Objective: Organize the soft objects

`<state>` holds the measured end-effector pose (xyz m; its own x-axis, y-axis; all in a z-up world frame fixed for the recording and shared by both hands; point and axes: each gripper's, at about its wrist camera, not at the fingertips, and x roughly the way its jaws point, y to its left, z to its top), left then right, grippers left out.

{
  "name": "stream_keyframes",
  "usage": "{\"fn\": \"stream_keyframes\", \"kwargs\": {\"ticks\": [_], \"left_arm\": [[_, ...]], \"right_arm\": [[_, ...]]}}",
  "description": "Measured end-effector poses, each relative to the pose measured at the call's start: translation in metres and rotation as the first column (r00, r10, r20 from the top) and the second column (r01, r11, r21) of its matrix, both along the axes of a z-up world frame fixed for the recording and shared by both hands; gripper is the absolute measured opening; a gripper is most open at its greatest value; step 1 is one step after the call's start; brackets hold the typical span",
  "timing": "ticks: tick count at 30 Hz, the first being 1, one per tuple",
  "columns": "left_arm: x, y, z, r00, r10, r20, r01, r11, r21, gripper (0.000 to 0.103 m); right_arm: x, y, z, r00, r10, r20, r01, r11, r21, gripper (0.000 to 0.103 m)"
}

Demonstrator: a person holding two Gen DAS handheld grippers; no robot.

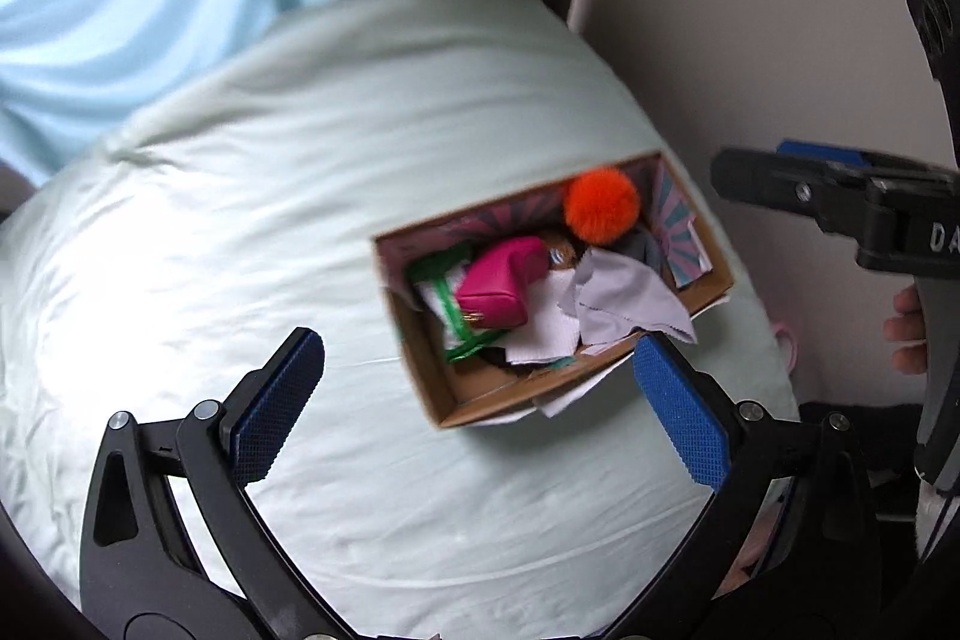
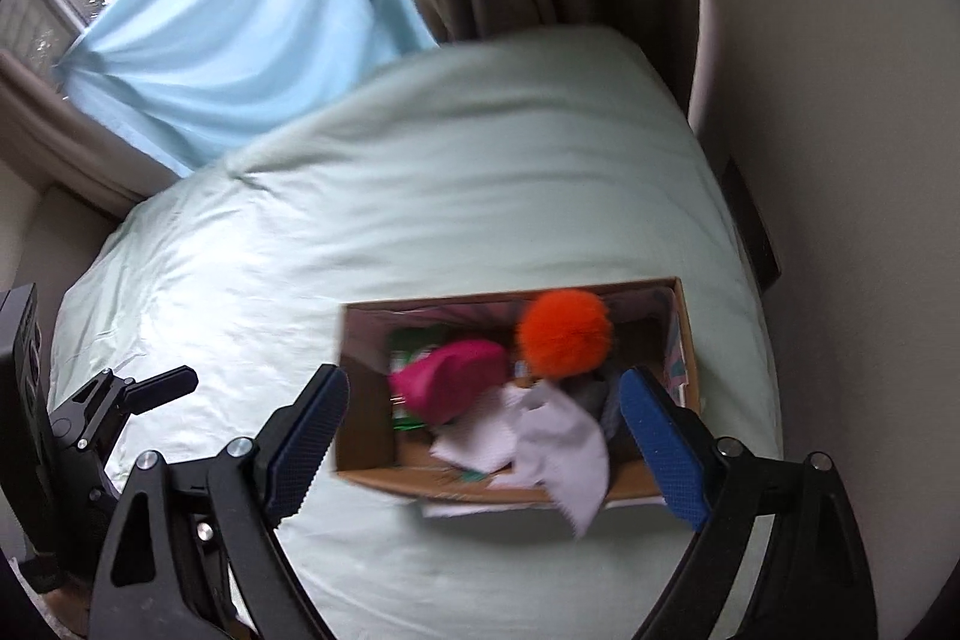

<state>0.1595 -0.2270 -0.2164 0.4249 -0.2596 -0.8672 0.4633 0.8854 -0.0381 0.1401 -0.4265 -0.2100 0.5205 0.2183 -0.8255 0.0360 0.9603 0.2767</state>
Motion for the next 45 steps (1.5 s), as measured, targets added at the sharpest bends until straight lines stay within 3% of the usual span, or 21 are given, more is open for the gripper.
{"fn": "stream_keyframes", "kwargs": {"ticks": [4,7,13,21,29,36,45], "left_arm": [[-0.036,0.044,0.053,0.99,0.083,0.115,-0.078,0.996,-0.043,0.103],[-0.065,0.082,0.09,0.964,0.167,0.205,-0.15,0.984,-0.098,0.103],[-0.122,0.152,0.151,0.874,0.324,0.362,-0.251,0.939,-0.233,0.103],[-0.172,0.191,0.192,0.768,0.382,0.514,-0.274,0.922,-0.275,0.103],[-0.18,0.201,0.192,0.753,0.375,0.54,-0.268,0.925,-0.269,0.103],[-0.175,0.205,0.19,0.767,0.369,0.524,-0.259,0.926,-0.274,0.103],[-0.176,0.207,0.193,0.756,0.37,0.539,-0.25,0.925,-0.285,0.103]], "right_arm": [[-0.036,0.032,0.051,0.996,0.01,0.088,-0.006,0.999,-0.041,0.09],[-0.065,0.057,0.087,0.986,0.02,0.163,-0.006,0.996,-0.086,0.09],[-0.116,0.1,0.144,0.945,0.038,0.324,0.015,0.987,-0.158,0.09],[-0.163,0.146,0.185,0.875,0.055,0.481,0.061,0.973,-0.222,0.09],[-0.178,0.165,0.189,0.844,0.035,0.535,0.101,0.969,-0.224,0.09],[-0.181,0.165,0.192,0.84,0.01,0.542,0.13,0.967,-0.221,0.09],[-0.18,0.168,0.194,0.836,0.001,0.549,0.149,0.962,-0.229,0.09]]}}
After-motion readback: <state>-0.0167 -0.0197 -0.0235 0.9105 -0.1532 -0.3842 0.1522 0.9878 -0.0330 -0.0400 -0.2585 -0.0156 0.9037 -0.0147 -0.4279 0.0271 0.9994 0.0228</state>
